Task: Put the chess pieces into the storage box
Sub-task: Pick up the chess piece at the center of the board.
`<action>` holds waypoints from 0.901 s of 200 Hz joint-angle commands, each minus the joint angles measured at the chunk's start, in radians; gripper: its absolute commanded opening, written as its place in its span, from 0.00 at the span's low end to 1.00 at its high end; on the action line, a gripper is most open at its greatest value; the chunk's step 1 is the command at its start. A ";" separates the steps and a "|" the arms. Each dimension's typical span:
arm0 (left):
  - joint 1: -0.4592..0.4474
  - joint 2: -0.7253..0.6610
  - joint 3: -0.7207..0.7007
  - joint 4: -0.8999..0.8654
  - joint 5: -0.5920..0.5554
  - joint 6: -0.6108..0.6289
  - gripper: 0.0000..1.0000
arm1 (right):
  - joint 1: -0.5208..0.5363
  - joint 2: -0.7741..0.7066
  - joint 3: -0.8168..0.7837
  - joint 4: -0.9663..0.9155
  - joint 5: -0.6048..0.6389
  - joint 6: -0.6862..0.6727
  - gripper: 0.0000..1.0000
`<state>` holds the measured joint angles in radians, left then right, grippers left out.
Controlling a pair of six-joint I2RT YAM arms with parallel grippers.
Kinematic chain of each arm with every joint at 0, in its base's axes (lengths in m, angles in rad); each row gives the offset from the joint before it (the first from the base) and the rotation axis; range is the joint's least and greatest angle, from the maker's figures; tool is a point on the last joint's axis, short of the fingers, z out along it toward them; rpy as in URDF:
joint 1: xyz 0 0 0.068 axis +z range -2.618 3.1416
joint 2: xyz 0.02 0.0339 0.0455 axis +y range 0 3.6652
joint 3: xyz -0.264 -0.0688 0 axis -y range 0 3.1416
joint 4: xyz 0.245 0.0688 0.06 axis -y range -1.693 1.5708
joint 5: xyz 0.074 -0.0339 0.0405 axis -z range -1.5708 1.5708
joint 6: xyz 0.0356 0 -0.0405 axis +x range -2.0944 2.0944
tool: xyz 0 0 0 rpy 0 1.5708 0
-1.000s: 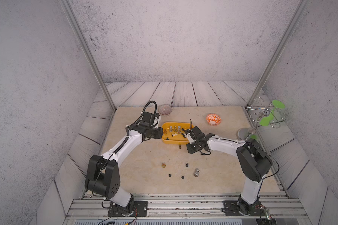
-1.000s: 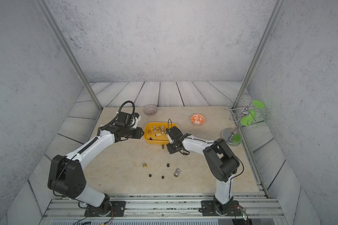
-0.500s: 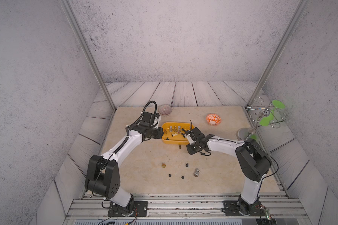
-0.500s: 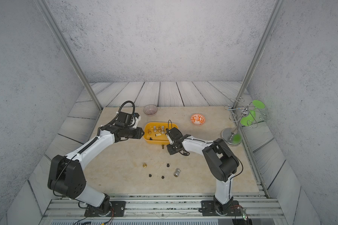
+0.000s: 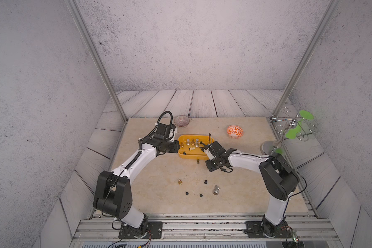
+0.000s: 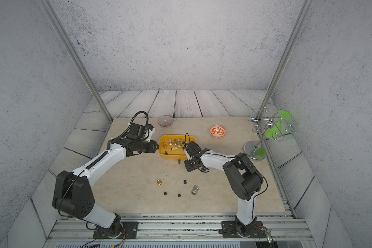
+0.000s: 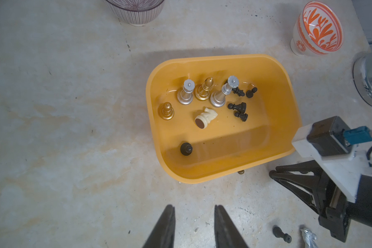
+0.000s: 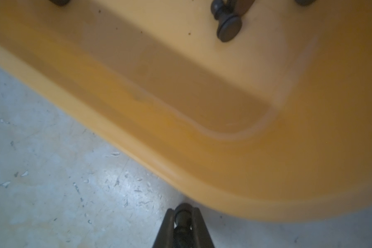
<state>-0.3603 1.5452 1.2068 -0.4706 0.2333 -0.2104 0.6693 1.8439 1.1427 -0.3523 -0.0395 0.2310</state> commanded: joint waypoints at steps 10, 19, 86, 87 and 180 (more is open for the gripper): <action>0.007 -0.009 0.001 -0.013 0.003 0.000 0.34 | -0.007 -0.111 0.070 -0.074 0.020 -0.031 0.13; 0.007 -0.010 0.000 -0.016 0.003 0.002 0.34 | -0.013 -0.130 0.087 -0.085 0.013 -0.038 0.13; 0.007 -0.014 -0.002 -0.017 0.010 0.005 0.34 | -0.097 -0.142 0.262 -0.142 -0.054 -0.105 0.14; 0.007 -0.014 -0.002 -0.017 0.011 0.006 0.34 | -0.098 -0.139 0.265 -0.143 -0.054 -0.106 0.14; 0.007 -0.041 -0.032 -0.019 0.028 0.000 0.34 | -0.175 0.128 0.527 -0.185 -0.075 -0.152 0.14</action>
<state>-0.3603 1.5288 1.1881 -0.4759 0.2539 -0.2100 0.5003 1.8908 1.6039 -0.4931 -0.0990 0.1017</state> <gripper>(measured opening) 0.343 0.145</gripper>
